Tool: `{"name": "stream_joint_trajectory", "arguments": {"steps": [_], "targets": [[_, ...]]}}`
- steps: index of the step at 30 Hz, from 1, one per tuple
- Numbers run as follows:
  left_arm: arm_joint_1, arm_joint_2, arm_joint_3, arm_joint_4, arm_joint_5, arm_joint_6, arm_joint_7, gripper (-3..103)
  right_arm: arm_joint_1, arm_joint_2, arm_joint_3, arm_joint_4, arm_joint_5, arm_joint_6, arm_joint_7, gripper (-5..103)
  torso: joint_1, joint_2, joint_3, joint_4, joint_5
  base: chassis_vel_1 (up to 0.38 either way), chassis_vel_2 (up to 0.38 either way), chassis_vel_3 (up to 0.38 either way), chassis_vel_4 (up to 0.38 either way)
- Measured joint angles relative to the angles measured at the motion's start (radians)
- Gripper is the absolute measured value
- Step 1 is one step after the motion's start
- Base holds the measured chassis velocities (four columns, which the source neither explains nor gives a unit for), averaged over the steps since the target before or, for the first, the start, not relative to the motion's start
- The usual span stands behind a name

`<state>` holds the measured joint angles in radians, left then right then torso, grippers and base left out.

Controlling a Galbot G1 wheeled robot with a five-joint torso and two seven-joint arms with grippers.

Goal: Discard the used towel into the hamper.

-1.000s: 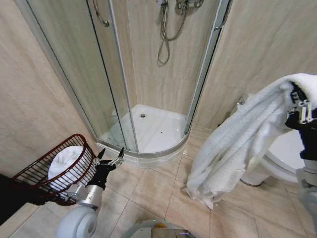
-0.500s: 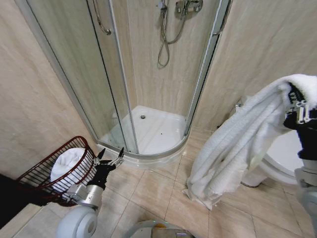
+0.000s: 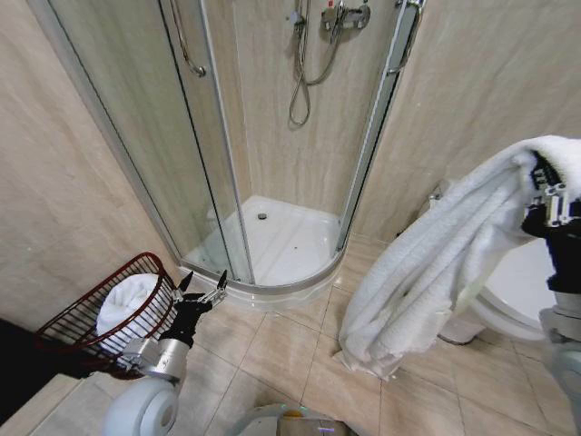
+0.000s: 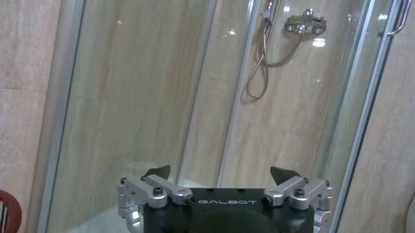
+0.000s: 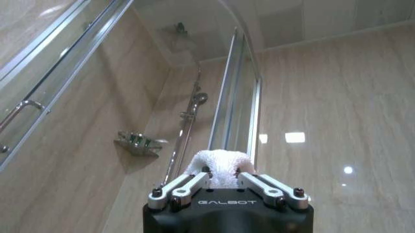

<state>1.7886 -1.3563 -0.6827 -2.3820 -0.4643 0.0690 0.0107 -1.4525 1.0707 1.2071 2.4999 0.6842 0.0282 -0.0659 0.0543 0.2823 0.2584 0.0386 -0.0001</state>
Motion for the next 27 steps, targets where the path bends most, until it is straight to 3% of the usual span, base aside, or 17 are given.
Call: {"name": "stream_joint_trajectory", "arguments": {"steps": [14,19,27], "targets": [[0.0,0.0,0.0,0.0,0.0,0.0,0.0,100,0.018,-0.022,0.001,0.0,0.068,0.008,0.007,7,0.019,0.055,0.035,0.0,0.0001,0.0,0.0,0.0,0.0],[0.0,0.0,0.0,0.0,0.0,0.0,0.0,100,0.028,-0.029,-0.015,0.0,0.146,0.018,0.008,7,0.026,0.076,0.05,0.0,0.0,0.0,0.0,0.0,0.0],[0.0,0.0,0.0,0.0,0.0,0.0,0.0,100,0.051,-0.036,-0.001,0.0,0.152,0.009,0.014,7,0.037,0.107,0.07,0.0,0.0001,0.0,0.0,0.0,0.0]]}}
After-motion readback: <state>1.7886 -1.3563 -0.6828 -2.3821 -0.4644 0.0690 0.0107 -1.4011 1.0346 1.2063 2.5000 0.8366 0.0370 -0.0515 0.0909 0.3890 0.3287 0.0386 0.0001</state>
